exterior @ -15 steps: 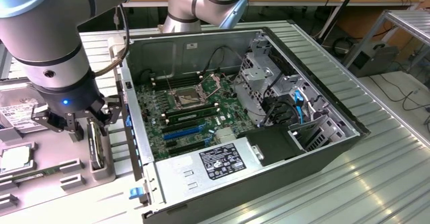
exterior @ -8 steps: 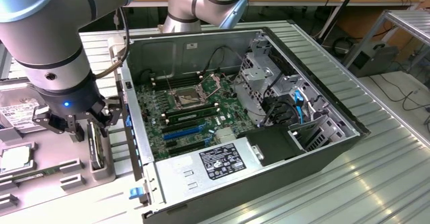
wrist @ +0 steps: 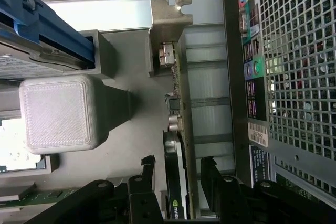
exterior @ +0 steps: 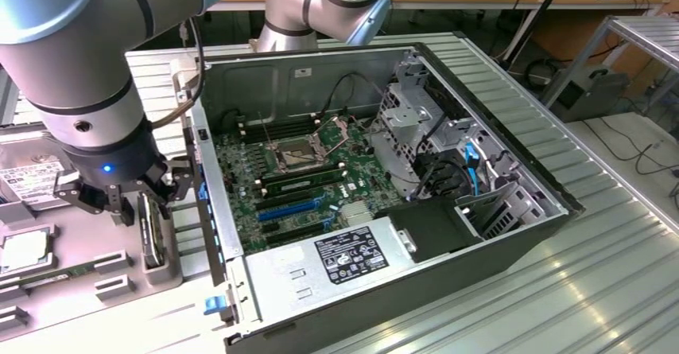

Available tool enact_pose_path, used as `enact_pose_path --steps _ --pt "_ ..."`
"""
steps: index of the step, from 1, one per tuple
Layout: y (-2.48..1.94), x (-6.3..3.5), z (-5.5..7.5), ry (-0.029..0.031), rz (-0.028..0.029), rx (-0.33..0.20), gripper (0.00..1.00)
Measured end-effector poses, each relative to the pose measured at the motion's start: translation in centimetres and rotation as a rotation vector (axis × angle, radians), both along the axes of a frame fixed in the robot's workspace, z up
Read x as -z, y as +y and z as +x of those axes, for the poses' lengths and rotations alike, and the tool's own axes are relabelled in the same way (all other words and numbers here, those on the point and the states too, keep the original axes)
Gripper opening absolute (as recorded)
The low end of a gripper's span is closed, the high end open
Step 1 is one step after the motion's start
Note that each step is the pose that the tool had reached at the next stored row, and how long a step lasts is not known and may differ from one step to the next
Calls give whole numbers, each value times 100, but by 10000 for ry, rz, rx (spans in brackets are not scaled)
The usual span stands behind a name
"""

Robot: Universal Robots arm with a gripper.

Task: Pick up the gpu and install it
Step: 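Pick up the gpu and move the gpu toward the slot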

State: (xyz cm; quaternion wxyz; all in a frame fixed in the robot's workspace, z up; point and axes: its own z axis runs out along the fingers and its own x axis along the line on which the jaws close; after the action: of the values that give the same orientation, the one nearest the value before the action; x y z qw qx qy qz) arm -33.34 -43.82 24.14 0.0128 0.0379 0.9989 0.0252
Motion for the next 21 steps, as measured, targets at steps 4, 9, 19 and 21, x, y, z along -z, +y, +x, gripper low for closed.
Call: enact_pose_path --steps 4,9,19,21 --pt "0 7 0 -2 2 0 48" --pt "0 51 0 -3 3 0 48" --pt "1 35 0 -3 -18 0 48" --pt "0 33 0 -1 -23 0 48"
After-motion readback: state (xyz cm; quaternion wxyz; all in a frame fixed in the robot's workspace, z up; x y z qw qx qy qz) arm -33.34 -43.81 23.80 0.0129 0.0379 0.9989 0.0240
